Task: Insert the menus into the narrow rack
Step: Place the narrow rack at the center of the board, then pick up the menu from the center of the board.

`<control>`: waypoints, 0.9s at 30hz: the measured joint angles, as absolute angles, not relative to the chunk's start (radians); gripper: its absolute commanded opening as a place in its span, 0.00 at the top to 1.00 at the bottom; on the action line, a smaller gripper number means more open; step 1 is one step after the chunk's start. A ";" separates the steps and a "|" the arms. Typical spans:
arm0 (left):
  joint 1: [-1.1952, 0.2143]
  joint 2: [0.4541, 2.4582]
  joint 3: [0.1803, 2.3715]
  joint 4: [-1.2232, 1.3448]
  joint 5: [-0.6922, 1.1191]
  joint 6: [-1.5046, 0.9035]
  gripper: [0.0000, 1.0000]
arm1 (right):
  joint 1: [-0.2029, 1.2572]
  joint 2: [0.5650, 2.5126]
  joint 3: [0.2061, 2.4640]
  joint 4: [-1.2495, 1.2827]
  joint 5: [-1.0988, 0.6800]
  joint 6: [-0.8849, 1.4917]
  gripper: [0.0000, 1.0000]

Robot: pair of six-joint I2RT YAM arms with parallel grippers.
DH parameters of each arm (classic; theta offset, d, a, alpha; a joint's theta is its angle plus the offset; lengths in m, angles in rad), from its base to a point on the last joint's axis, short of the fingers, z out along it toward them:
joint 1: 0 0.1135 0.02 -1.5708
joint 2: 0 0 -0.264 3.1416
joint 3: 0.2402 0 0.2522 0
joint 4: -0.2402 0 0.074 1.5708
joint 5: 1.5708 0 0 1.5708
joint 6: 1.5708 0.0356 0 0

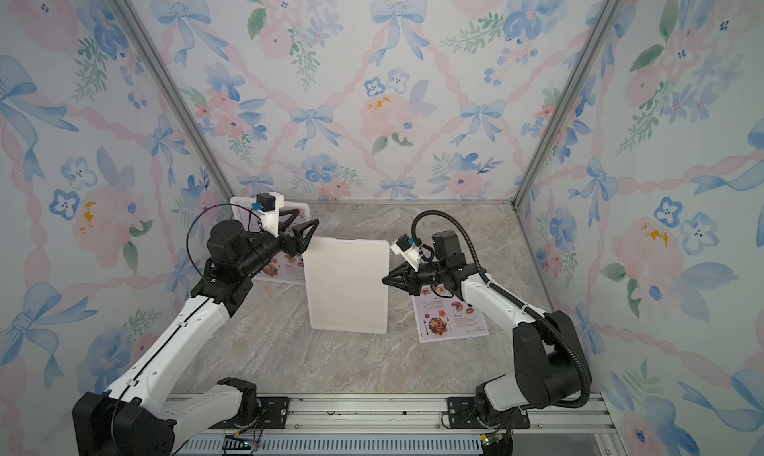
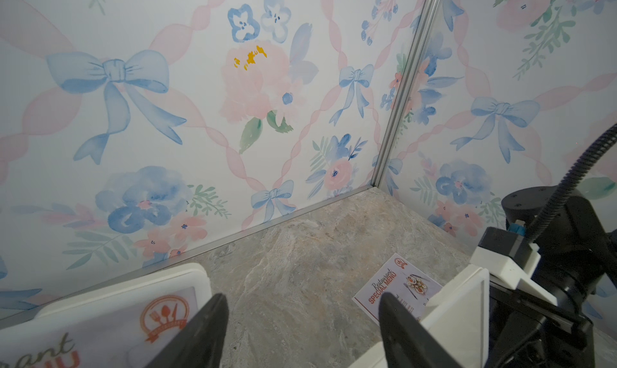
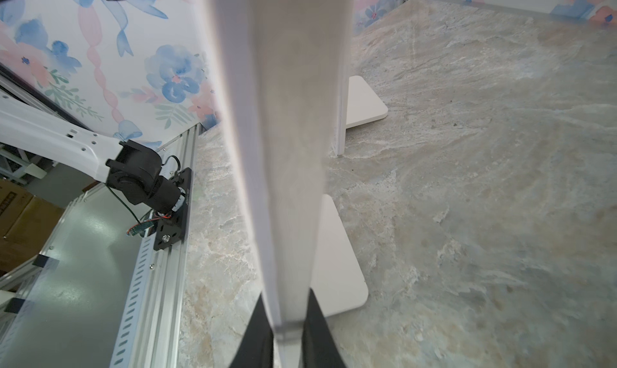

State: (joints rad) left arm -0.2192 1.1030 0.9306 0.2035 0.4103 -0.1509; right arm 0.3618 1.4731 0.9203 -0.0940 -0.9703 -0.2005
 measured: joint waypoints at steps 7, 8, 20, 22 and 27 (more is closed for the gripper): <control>-0.215 1.093 0.931 0.176 0.429 -0.151 0.25 | 0.355 1.473 0.929 -0.132 -0.896 -0.232 0.35; -0.215 1.092 0.931 0.174 0.433 -0.151 0.25 | 0.351 1.468 0.931 -0.142 -0.884 -0.231 0.35; -0.726 1.074 0.966 0.133 0.165 -0.208 0.30 | 0.012 1.148 0.935 -0.361 -0.592 0.023 0.34; -0.871 1.107 0.994 0.131 0.066 -0.228 0.30 | -0.054 1.120 0.936 -0.418 -0.522 0.077 0.36; -1.126 1.274 1.106 0.133 -0.117 -0.273 0.30 | -0.159 1.115 1.000 -0.590 -0.424 0.175 0.51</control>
